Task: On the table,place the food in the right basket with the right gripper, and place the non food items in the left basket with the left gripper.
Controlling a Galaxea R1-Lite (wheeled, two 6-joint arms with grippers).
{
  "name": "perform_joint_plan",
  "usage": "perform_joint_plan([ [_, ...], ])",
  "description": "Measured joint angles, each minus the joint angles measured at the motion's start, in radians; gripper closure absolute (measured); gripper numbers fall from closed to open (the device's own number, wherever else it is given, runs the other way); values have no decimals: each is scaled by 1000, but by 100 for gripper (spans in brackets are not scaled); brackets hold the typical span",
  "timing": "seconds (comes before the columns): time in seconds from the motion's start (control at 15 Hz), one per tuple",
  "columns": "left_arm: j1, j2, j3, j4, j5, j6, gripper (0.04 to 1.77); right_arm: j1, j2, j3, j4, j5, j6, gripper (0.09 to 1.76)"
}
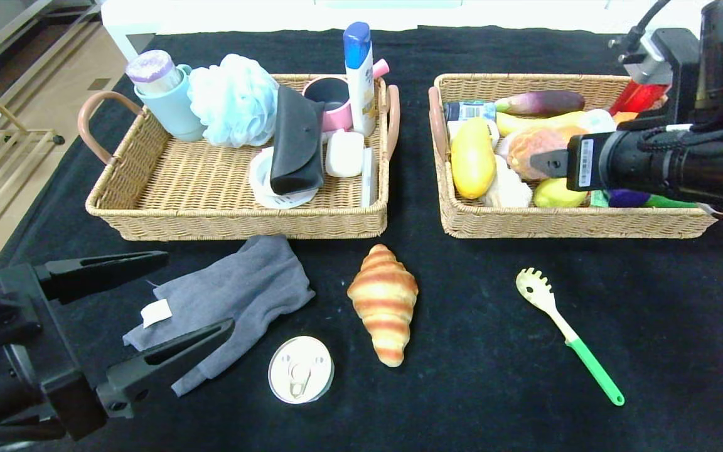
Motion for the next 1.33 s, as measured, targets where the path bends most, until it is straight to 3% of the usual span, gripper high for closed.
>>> perform_joint_plan([
  [0.27, 0, 4, 5, 1, 0, 0, 9, 58, -90, 61, 258, 7, 0, 18],
  [0.6, 0, 7, 5, 0, 1, 0, 9, 71, -118, 88, 416, 125, 19, 16],
  [1.33, 0, 3, 5, 0, 1, 7, 9, 77, -43, 204, 433, 134, 50, 15],
])
